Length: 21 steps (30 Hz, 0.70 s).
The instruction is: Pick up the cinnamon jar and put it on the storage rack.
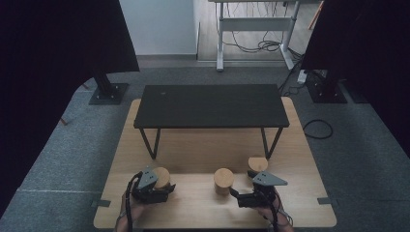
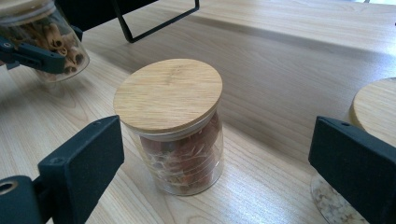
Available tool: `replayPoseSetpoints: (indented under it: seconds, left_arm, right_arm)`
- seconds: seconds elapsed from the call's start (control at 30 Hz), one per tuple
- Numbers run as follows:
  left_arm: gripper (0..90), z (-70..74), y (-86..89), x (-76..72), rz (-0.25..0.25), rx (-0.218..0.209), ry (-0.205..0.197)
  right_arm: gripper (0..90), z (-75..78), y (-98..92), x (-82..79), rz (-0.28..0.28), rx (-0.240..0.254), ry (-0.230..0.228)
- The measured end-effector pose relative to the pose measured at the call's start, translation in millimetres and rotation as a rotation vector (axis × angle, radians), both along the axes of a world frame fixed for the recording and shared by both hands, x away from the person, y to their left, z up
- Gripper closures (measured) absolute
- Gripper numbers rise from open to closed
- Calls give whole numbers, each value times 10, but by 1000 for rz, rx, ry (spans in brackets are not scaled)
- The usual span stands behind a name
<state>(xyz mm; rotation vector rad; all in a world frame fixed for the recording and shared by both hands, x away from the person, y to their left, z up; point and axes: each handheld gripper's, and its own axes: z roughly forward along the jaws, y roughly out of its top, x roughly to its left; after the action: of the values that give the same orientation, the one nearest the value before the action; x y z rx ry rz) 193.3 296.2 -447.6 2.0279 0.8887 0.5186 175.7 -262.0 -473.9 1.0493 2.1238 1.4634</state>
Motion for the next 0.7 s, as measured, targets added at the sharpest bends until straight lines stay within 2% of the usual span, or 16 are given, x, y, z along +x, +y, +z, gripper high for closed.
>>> replayPoseSetpoints:
  seconds: [0.7]
  left_arm:
    - [254, 74, -33, -40, -10, 10, -7]
  right_arm:
    - [28, 5, 16, -5, 5, -6, -1]
